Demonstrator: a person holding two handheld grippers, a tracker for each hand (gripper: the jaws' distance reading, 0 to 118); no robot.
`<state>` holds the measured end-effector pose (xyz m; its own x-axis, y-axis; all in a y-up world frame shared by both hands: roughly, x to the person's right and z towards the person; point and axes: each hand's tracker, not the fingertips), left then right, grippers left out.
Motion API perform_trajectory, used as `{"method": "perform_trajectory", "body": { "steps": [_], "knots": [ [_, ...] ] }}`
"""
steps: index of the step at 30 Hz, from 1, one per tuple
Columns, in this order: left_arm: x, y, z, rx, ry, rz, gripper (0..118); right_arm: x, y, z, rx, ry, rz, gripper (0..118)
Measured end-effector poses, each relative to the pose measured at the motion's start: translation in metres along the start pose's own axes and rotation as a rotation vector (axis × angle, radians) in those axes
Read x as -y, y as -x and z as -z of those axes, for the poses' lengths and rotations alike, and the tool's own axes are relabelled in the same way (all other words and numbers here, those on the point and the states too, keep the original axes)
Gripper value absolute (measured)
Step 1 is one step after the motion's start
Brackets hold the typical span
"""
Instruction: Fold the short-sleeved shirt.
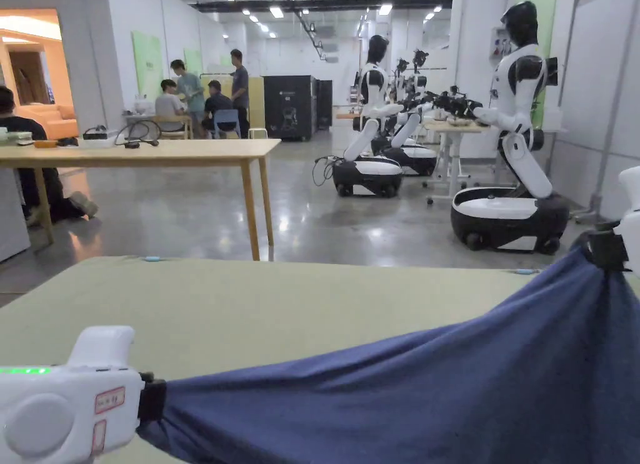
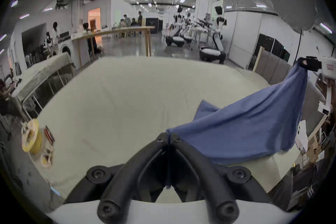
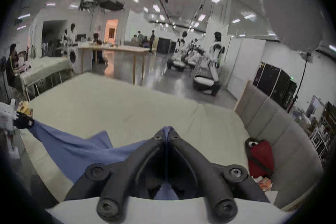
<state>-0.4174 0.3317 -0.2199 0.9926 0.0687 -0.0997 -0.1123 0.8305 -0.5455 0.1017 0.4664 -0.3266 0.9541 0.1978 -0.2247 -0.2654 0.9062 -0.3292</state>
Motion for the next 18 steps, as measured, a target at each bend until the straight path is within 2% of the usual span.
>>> {"method": "perform_trajectory", "body": {
  "steps": [6,11,18],
  "knots": [
    [-0.092,-0.015,-0.028,-0.014,-0.113,0.031,0,-0.045,-0.033,-0.048,0.052,-0.108,0.068,3],
    [-0.159,-0.034,-0.045,-0.04,-0.172,0.042,0,-0.069,-0.048,-0.061,0.087,-0.159,0.114,3],
    [-0.216,-0.041,-0.062,-0.069,-0.233,0.024,0,-0.089,-0.05,-0.053,0.079,-0.159,0.123,3]
  ]
}}
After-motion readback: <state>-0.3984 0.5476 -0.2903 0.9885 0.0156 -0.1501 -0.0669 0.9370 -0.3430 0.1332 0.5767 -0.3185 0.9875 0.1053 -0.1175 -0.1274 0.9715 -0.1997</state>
